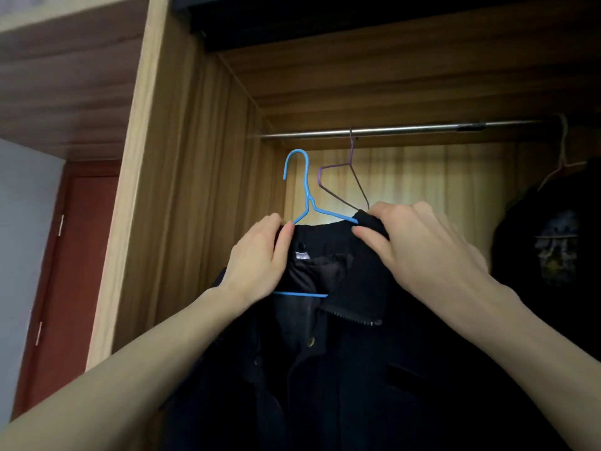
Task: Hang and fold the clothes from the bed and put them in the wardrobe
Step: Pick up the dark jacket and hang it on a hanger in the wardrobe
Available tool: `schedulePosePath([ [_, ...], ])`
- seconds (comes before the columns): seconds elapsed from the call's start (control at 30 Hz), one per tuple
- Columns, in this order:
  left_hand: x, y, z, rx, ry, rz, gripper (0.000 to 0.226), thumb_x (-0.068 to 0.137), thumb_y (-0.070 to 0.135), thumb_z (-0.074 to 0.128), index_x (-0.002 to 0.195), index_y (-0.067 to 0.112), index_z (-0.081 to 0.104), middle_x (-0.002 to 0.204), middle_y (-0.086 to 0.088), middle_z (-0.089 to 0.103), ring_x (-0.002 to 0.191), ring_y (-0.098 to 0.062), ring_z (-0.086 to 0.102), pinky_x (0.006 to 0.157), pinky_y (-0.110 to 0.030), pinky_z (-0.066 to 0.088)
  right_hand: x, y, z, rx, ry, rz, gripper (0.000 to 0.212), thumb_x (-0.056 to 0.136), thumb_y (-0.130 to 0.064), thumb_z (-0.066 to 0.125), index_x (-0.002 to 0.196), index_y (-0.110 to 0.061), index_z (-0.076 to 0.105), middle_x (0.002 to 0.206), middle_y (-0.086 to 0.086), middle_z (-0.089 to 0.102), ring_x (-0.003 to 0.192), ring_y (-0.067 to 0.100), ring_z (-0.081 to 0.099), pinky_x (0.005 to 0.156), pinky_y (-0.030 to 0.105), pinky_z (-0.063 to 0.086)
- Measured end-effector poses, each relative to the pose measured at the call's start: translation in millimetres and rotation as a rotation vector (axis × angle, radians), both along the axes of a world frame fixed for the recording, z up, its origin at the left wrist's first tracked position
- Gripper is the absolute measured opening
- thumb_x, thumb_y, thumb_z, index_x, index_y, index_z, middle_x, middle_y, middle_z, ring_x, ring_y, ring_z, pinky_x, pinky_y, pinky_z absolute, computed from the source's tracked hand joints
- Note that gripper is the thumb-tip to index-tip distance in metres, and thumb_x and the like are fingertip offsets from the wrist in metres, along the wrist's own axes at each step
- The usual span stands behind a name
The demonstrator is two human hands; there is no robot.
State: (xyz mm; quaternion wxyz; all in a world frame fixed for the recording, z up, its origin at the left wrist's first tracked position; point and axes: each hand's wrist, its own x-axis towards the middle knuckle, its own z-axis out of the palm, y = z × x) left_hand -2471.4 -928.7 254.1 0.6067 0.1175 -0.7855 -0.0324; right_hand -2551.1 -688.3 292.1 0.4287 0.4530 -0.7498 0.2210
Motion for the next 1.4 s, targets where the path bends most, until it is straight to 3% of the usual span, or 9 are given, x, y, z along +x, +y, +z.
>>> schedulePosePath([
  [0.13,3,-25,12,0.165,-0.027,-0.098,0.043,0.110,0.045,0.036,0.087,0.011,0.046,0.083,-0.003,0.057,0.081,-0.024,0.056,0.078,-0.046,0.047,14,-42,5,-0.037,-0.034,-0.058,0.033,0.107,-0.045,0.050,0.095,-0.015,0.057,0.077,0.001,0.045,0.068,0.028,0.045,0.058,0.037,0.041],
  [0.3,2,-54,27,0.274,-0.145,-0.119,0.037,0.108,0.051,0.034,0.114,0.024,0.058,0.116,0.003,0.065,0.109,-0.023,0.060,0.096,-0.043,0.047,27,-85,16,-0.044,-0.068,-0.169,0.028,0.109,-0.035,0.051,0.089,-0.015,0.047,0.078,0.000,0.038,0.082,0.032,0.047,0.053,0.034,0.031],
  [0.43,-3,-66,47,0.274,-0.171,-0.022,0.044,0.108,0.051,0.030,0.118,0.018,0.057,0.120,-0.006,0.063,0.112,-0.033,0.059,0.088,-0.041,0.045,31,-119,30,-0.073,-0.089,-0.234,0.020,0.109,-0.027,0.052,0.094,-0.015,0.046,0.077,-0.001,0.035,0.080,0.030,0.044,0.061,0.036,0.034],
  [0.53,-1,-71,60,0.231,-0.111,0.026,0.044,0.110,0.045,0.029,0.116,0.012,0.058,0.120,-0.010,0.062,0.109,-0.034,0.059,0.083,-0.040,0.042,39,-149,42,-0.083,-0.055,-0.255,0.004,0.104,-0.013,0.056,0.104,-0.011,0.059,0.078,0.001,0.038,0.079,0.030,0.045,0.061,0.036,0.036],
  [0.63,2,-79,70,0.203,-0.043,0.051,0.043,0.111,0.040,0.029,0.114,0.009,0.059,0.119,-0.013,0.062,0.107,-0.034,0.059,0.081,-0.039,0.039,52,-174,55,-0.028,-0.030,-0.270,0.018,0.103,-0.007,0.052,0.119,-0.011,0.059,0.106,0.010,0.056,0.102,0.037,0.057,0.074,0.035,0.037],
  [0.73,6,-91,78,0.205,-0.010,0.049,0.043,0.111,0.040,0.030,0.111,0.009,0.060,0.120,-0.013,0.062,0.109,-0.036,0.059,0.082,-0.040,0.039,62,-191,69,-0.001,-0.028,-0.318,0.029,0.099,-0.003,0.053,0.127,-0.009,0.056,0.130,0.015,0.057,0.122,0.036,0.057,0.080,0.036,0.038],
  [1.03,0,-95,102,0.199,0.002,-0.100,0.037,0.107,0.047,0.037,0.104,0.019,0.061,0.117,-0.006,0.064,0.105,-0.030,0.061,0.088,-0.041,0.047,48,-206,120,-0.073,0.003,-0.422,0.033,0.096,-0.004,0.061,0.129,-0.010,0.058,0.133,0.014,0.057,0.125,0.037,0.058,0.080,0.038,0.040],
  [1.23,-22,-104,122,0.111,-0.031,-0.223,0.038,0.107,0.046,0.038,0.129,0.029,0.063,0.129,-0.001,0.064,0.120,-0.026,0.059,0.099,-0.043,0.049,32,-213,149,-0.149,-0.011,-0.397,0.034,0.096,-0.008,0.063,0.129,-0.011,0.059,0.134,0.013,0.058,0.126,0.037,0.058,0.082,0.041,0.046],
  [1.4,-48,-105,130,0.059,-0.081,-0.280,0.045,0.109,0.042,0.036,0.151,0.033,0.050,0.147,0.002,0.058,0.136,-0.023,0.053,0.102,-0.036,0.043,11,-221,163,-0.178,-0.035,-0.376,0.032,0.098,-0.011,0.061,0.130,-0.012,0.059,0.136,0.011,0.058,0.129,0.035,0.057,0.083,0.040,0.045],
])
